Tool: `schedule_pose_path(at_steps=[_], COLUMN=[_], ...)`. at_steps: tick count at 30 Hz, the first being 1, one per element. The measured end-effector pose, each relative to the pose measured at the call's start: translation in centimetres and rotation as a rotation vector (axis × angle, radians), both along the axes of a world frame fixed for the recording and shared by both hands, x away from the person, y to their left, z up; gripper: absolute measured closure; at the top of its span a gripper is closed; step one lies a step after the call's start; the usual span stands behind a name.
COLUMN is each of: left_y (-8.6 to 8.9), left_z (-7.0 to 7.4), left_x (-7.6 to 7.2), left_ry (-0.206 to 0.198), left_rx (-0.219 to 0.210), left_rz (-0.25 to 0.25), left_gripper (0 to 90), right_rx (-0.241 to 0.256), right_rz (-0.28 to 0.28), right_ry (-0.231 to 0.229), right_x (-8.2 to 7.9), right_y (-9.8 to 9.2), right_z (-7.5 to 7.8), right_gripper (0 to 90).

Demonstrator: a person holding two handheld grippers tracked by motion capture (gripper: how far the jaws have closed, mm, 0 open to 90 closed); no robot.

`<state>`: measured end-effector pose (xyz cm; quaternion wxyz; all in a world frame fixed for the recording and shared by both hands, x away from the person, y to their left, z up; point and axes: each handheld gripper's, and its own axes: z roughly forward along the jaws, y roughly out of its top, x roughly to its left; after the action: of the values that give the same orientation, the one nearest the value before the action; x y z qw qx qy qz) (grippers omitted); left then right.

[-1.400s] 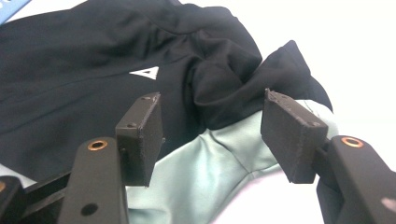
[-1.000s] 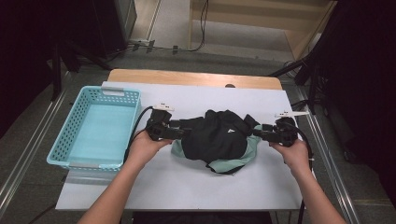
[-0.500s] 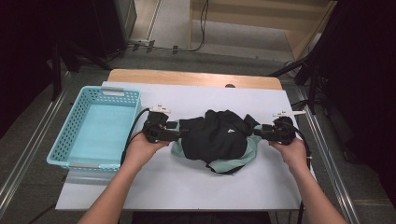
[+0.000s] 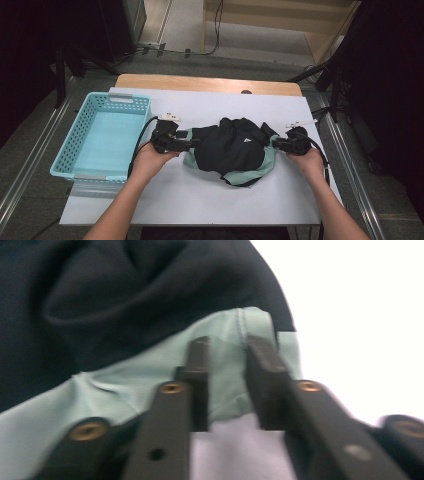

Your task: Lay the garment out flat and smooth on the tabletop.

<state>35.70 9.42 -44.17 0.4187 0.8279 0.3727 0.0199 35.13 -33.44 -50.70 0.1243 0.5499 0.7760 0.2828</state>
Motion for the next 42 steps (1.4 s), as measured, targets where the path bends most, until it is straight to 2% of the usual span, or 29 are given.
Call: schedule_pose_path(at_steps=[2,3,9,13,20,31,38,40,42], left_y=[0.0,0.0,0.2,0.3,0.1,-1.3,-1.7,-1.8,-1.8], left_z=[0.0,0.0,0.1,0.2,0.5,0.6,0.6,0.5,0.5], left_x=[0.0,0.0,0.1,0.2,0.7,1.5,2.2,2.3,2.5], left_ry=[-0.002,-0.001,-0.008,-0.01,-0.019,-0.015,-0.012,-0.011,-0.012], left_rx=[0.003,0.003,-0.01,-0.015,-0.026,-0.031,-0.038,-0.035,-0.035], left_rz=[-0.002,-0.002,0.002,0.006,0.005,-0.029,-0.032,-0.035,-0.032], left_gripper=[37.8,37.8,37.8,37.8,37.8,37.8,37.8,37.8,37.8], right_rx=[-0.016,0.013,0.051,0.08,0.091,0.102,0.104,0.107,0.111], right_rz=[-0.012,-0.026,-0.063,-0.069,-0.076,-0.074,-0.064,-0.06,-0.056], right_ry=[0.012,0.04,0.101,0.089,0.083,0.063,0.081,0.079,0.058], right_x=[0.0,0.1,0.4,0.0,-1.3,-4.9,-7.5,-8.0,-8.1], right_y=[0.0,-0.1,-0.5,-1.1,-1.8,-2.3,-2.3,-2.4,-2.6], right_z=[0.1,0.1,0.5,1.1,1.8,2.9,3.1,3.0,3.1], right_gripper=[83.8,86.0,87.4,87.4,87.5,87.6,87.7,87.6,87.5])
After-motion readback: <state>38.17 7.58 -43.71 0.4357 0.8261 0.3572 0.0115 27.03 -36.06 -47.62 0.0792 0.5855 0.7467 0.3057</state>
